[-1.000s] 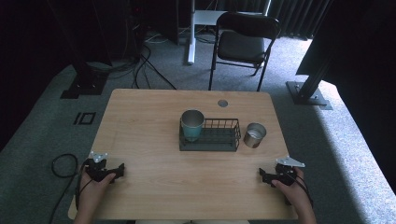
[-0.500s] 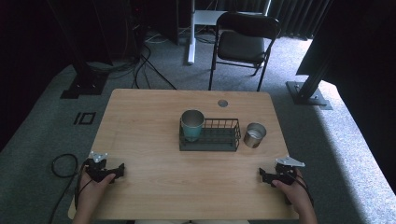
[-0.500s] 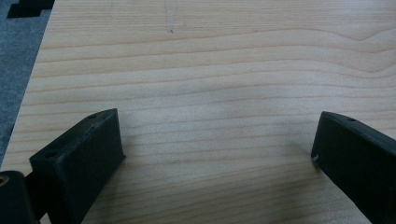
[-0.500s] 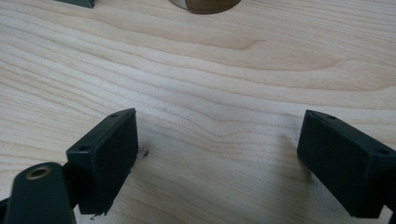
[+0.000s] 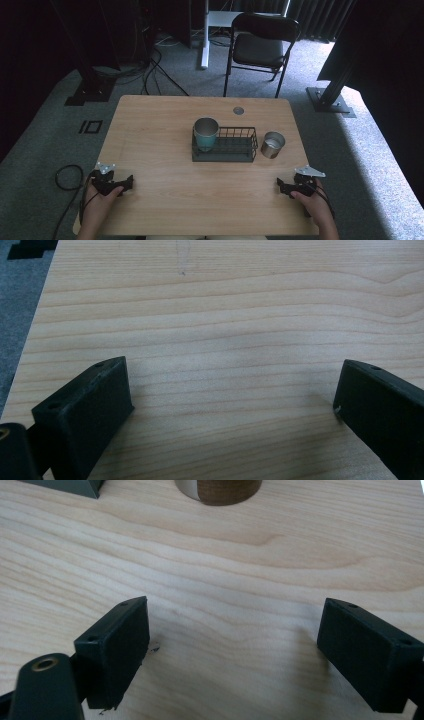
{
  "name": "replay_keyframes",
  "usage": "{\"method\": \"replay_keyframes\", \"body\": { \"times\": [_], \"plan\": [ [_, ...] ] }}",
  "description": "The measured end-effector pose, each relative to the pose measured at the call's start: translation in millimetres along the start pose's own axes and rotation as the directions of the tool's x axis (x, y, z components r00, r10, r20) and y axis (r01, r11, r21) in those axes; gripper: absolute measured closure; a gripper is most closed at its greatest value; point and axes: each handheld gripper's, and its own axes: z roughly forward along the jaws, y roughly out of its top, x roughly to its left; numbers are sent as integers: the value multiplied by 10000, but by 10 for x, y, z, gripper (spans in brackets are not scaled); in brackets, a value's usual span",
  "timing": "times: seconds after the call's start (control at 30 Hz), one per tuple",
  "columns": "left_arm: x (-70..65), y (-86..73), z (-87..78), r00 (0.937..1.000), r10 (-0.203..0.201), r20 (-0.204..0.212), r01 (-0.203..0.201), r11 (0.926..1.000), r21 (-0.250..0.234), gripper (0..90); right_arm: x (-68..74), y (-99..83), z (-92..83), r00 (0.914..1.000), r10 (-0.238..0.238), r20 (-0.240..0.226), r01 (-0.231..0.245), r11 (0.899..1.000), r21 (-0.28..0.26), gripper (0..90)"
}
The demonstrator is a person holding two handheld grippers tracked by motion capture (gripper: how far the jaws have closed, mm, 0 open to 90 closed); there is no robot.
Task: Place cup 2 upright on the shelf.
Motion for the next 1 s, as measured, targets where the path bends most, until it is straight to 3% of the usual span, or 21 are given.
{"method": "replay_keyframes", "body": {
  "times": [0.4,0.8,1.0],
  "plan": [
    [-1,0,0,10000,3,-4,-3,10000,-3,26,-29,159,84,9994,258,231,-248,9989,-391,137],
    [-1,0,0,10000,7,-2,-7,10000,0,26,6,307,155,9997,230,49,-226,9977,-641,136],
    [-1,0,0,10000,11,-1,-11,10000,4,26,15,419,169,9993,365,-76,-371,9938,-1047,136]
  ]
}}
